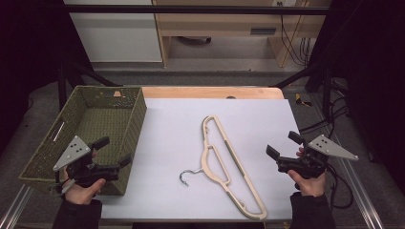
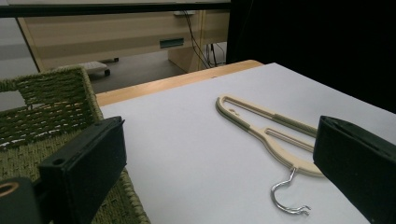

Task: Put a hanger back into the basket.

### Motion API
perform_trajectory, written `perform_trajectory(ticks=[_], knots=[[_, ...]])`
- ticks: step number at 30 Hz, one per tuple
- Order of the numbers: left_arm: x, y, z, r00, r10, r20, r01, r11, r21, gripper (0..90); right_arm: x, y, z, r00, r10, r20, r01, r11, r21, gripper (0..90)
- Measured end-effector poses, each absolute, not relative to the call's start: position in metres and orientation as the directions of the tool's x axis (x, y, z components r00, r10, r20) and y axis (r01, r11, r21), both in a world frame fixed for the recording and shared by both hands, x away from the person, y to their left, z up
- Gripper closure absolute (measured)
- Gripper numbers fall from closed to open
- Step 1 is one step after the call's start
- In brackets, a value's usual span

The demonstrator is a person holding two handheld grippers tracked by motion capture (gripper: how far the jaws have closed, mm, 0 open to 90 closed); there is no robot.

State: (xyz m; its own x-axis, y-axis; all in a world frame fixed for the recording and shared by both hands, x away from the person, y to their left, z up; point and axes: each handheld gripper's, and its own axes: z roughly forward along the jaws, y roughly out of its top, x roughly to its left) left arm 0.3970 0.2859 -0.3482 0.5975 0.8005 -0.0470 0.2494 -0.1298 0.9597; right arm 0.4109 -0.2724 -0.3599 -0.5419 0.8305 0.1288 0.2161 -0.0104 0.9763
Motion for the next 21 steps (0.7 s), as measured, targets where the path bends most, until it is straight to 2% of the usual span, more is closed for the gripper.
perform_trajectory(ticks=[12,21], knots=[[0.399,0.267,-0.348,0.635,0.772,-0.026,0.237,-0.163,0.958,3.0,0.41,-0.269,-0.359,-0.532,0.838,0.12,0.219,0.0,0.976,3.0],[0.407,0.236,-0.351,0.676,0.736,-0.005,0.248,-0.221,0.943,3.7,0.409,-0.269,-0.359,-0.537,0.836,0.112,0.215,0.008,0.977,2.9]])
